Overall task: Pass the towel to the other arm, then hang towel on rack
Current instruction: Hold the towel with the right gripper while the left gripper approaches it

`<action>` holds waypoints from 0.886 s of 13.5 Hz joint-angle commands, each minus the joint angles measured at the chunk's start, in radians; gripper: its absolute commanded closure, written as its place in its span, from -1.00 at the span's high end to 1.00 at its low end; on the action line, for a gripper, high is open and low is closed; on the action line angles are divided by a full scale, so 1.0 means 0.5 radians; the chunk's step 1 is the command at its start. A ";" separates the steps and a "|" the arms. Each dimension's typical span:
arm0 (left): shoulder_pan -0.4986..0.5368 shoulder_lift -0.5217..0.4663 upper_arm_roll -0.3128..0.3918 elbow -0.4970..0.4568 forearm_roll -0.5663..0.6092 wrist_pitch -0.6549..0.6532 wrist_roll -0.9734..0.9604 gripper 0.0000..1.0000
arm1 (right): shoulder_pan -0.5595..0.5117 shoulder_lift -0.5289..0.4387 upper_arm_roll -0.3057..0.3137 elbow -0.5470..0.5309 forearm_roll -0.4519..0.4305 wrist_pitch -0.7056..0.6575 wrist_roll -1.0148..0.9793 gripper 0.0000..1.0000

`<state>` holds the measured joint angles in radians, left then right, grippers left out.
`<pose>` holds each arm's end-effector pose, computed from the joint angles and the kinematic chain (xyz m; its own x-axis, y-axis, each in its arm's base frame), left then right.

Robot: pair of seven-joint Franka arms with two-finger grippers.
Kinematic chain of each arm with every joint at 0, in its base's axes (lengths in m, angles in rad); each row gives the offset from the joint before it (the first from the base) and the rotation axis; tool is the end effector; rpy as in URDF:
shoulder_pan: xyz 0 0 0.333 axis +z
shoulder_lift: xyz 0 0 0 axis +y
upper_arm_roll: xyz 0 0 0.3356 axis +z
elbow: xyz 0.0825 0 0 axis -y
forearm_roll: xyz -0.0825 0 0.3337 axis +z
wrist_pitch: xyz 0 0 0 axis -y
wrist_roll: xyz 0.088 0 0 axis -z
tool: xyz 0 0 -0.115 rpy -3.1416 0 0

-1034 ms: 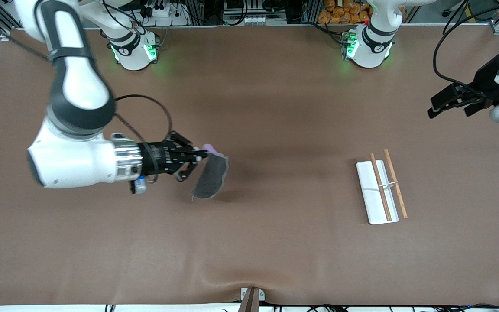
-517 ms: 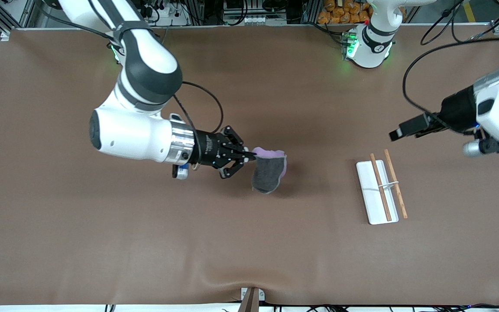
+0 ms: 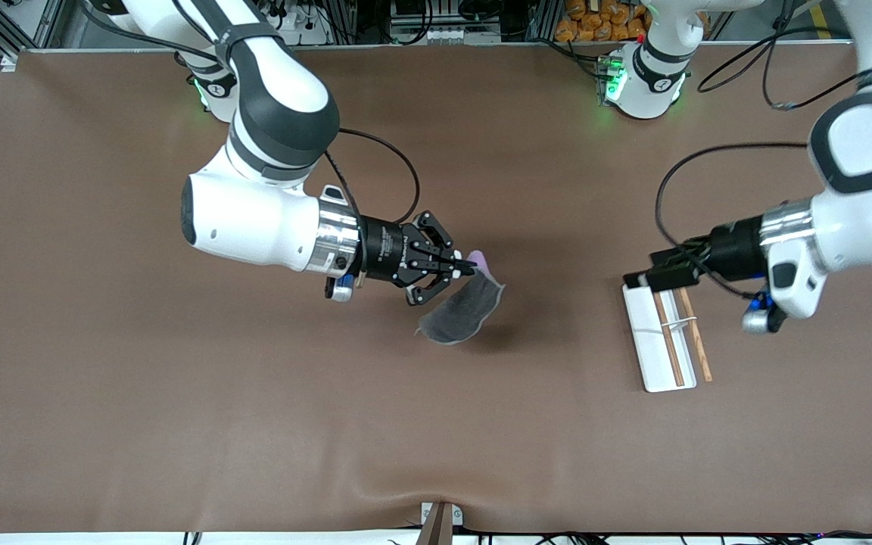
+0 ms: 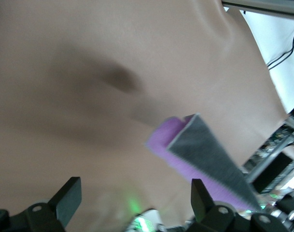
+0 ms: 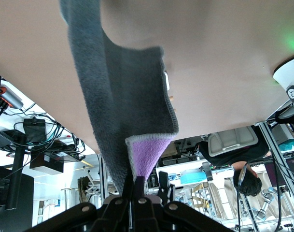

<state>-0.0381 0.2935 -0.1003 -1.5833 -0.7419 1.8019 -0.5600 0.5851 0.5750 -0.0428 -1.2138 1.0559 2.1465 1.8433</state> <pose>0.5922 -0.1373 0.5128 0.7837 0.4082 -0.4682 0.6150 -0.6161 0.4921 0.5926 0.4174 0.5246 -0.1645 -0.5300 -0.8319 -0.9864 0.0907 0.1373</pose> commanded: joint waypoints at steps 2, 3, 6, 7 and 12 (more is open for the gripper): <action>-0.108 0.121 0.001 0.007 -0.136 0.136 -0.309 1.00 | 0.054 -0.003 -0.025 0.013 0.048 0.067 0.056 -1.00; -0.111 0.152 0.001 0.004 -0.179 0.139 -0.340 1.00 | 0.063 -0.003 -0.025 0.013 0.048 0.094 0.056 -1.00; -0.181 0.201 0.001 -0.027 -0.228 0.142 -0.463 1.00 | 0.091 -0.003 -0.025 0.013 0.048 0.168 0.081 -1.00; -0.197 0.217 0.001 -0.036 -0.234 0.142 -0.490 1.00 | 0.103 0.001 -0.025 0.013 0.048 0.171 0.081 -1.00; -0.273 0.327 -0.011 -0.042 -0.431 0.261 -0.512 1.00 | 0.143 0.004 -0.025 0.013 0.048 0.241 0.087 -1.00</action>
<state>-0.1609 0.4442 -0.1037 -1.6008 -0.9281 1.8907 -0.7970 0.6411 0.5750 -0.0429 -1.2138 1.0579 2.2423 1.8712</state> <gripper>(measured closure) 0.000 0.987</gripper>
